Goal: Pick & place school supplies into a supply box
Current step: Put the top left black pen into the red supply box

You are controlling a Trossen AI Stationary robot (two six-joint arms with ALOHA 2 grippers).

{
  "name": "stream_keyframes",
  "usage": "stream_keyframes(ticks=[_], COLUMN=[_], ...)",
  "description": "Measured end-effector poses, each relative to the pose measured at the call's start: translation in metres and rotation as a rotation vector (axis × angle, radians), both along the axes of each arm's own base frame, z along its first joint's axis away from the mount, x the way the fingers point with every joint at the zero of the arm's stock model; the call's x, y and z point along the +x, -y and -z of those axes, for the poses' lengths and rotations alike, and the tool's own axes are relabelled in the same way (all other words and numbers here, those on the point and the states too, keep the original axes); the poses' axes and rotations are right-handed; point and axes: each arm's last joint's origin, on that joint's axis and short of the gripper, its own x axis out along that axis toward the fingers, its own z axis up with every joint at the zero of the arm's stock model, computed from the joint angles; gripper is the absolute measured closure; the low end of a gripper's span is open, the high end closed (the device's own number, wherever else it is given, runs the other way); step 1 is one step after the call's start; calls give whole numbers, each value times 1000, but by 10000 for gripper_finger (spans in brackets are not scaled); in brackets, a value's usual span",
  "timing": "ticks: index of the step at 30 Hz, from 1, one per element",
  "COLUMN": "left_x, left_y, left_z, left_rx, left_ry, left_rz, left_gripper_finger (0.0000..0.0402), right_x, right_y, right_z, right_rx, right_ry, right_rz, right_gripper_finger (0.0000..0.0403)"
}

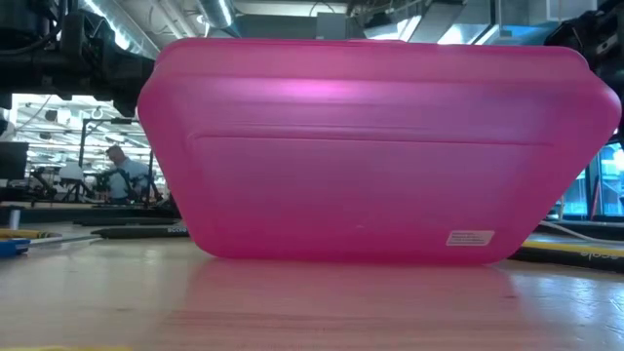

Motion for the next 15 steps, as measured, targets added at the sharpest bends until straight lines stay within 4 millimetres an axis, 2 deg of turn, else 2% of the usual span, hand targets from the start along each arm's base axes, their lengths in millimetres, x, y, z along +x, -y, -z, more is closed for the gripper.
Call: stream_keyframes(ticks=[4, 15], left_x=[0, 0], left_y=[0, 0], left_z=[0, 0], left_rx=[0, -13], left_ry=[0, 3], left_rz=[0, 2], left_gripper_finger=[215, 214], right_x=[0, 0], right_y=[0, 0], right_z=[1, 1], right_rx=[58, 27], right_ry=[-11, -12], right_rz=[-6, -2], right_gripper_finger=[265, 265])
